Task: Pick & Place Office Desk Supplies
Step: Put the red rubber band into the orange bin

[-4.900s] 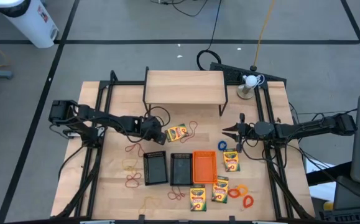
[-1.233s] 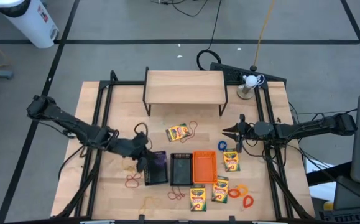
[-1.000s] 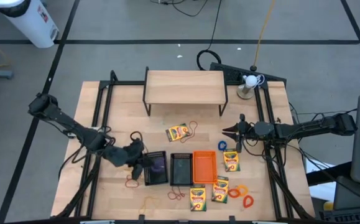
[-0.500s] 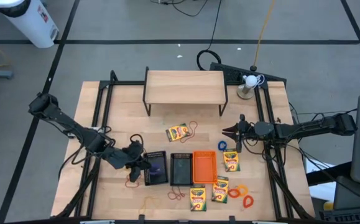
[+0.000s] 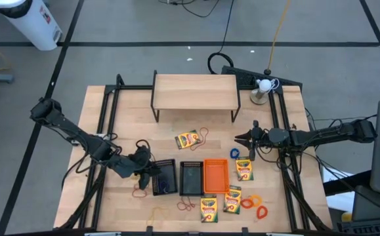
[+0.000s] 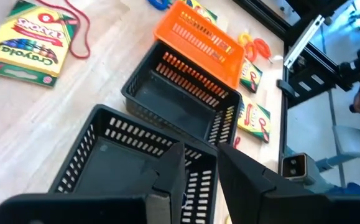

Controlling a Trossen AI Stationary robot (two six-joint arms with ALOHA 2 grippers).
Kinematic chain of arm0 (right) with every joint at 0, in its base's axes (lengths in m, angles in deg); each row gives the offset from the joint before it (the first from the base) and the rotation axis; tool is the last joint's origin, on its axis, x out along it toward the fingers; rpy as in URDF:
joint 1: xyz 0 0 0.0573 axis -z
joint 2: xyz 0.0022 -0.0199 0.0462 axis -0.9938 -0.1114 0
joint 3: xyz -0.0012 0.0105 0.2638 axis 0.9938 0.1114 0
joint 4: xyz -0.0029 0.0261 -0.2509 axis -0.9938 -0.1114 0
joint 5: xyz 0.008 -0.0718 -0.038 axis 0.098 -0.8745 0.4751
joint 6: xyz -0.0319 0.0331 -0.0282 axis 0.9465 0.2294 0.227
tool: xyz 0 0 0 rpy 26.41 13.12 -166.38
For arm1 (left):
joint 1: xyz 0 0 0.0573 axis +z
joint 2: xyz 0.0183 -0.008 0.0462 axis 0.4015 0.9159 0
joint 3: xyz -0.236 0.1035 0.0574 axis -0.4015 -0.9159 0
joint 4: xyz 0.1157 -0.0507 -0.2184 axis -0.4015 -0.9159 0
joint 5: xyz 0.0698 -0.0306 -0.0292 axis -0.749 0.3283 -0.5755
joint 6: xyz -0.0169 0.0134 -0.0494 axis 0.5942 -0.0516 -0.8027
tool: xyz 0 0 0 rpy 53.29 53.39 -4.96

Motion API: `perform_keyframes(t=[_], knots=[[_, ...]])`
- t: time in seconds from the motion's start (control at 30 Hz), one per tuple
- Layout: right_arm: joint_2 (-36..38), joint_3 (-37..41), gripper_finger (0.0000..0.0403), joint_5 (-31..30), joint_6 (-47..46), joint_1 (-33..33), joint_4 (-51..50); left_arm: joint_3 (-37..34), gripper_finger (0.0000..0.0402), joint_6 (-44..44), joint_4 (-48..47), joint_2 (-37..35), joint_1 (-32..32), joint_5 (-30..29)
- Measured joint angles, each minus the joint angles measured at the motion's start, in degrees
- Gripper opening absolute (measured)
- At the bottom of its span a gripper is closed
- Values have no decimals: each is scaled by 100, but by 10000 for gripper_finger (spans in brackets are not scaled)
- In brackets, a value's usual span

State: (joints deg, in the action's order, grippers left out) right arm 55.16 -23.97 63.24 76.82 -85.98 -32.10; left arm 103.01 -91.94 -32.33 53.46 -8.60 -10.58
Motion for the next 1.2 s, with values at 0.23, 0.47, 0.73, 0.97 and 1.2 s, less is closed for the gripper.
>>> perform_keyframes(t=[0.23,0.47,0.73,0.97,1.2], knots=[[-2,1,59,-4,116,0,0,0,99,252,3,0,0,-161],[-2,-1,59,-9,450,0,89,0,99,677,27,0,150,-124],[-1,-1,59,-11,1177,0,804,4,99,-143,-569,-2,302,633],[-2,1,59,-9,1209,0,898,3,99,-788,-1811,-2,302,1130],[-2,1,59,4,1002,0,898,4,99,-841,-2341,-2,292,1475]])
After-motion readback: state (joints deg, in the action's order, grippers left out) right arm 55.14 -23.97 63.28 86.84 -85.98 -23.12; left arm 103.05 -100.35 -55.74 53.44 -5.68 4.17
